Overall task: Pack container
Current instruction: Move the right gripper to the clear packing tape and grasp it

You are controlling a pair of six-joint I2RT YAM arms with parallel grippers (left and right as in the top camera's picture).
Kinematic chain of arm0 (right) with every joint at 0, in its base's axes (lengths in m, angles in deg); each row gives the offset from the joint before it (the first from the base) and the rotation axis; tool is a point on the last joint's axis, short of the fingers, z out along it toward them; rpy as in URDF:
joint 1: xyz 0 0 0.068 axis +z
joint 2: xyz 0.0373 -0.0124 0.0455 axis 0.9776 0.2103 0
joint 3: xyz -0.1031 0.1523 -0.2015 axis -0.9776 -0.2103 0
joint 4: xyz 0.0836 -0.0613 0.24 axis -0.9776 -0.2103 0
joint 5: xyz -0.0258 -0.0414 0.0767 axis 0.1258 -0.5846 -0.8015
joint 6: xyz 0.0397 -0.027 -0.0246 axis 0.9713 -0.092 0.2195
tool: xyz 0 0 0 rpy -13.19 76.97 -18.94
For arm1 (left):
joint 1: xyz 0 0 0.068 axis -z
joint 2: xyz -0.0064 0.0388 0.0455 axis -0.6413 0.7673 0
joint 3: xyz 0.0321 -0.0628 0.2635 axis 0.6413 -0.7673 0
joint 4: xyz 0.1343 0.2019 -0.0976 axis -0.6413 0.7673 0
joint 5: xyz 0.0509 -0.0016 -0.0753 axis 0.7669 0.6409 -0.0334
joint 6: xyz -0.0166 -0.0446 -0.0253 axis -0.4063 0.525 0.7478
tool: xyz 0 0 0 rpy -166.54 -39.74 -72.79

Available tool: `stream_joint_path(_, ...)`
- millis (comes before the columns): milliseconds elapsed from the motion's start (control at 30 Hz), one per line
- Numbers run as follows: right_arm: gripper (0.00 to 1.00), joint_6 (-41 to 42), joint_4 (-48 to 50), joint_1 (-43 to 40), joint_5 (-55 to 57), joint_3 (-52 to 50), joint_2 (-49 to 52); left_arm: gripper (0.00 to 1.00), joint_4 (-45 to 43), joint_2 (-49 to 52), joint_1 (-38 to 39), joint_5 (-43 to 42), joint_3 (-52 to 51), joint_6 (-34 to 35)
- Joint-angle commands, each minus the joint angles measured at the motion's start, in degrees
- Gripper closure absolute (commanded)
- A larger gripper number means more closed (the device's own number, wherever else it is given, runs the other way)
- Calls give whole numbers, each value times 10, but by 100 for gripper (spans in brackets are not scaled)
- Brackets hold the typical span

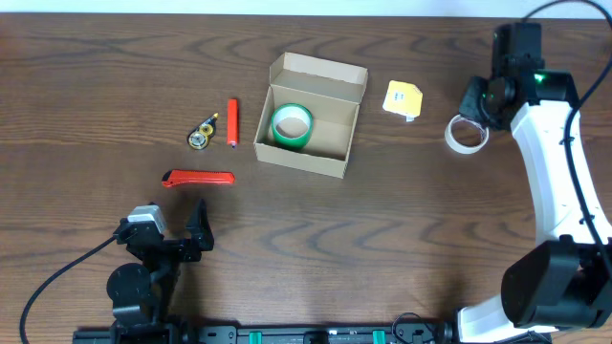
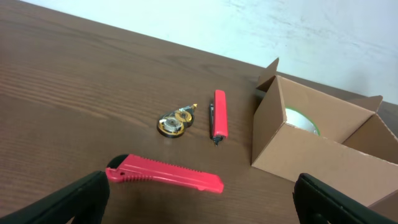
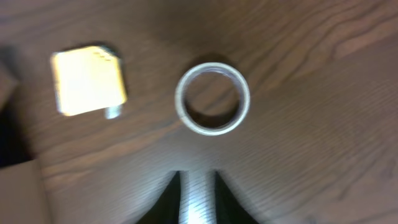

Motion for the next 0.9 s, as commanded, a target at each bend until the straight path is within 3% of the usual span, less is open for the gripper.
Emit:
stream_joint_path(0, 59, -11, 31, -10, 3, -51, 6, 5, 3, -4, -4, 6, -15, 0)
stream_joint_path(67, 47, -11, 70, -10, 3, -87, 6, 5, 3, -4, -4, 6, -15, 0)
stream_joint_path(267, 40, -30, 168, -10, 3, -163, 9, 5, 3, -4, -4, 6, -15, 0)
stream_joint_path(867, 44, -56, 283, -10, -42, -197, 115, 5, 3, -4, -4, 6, -15, 0)
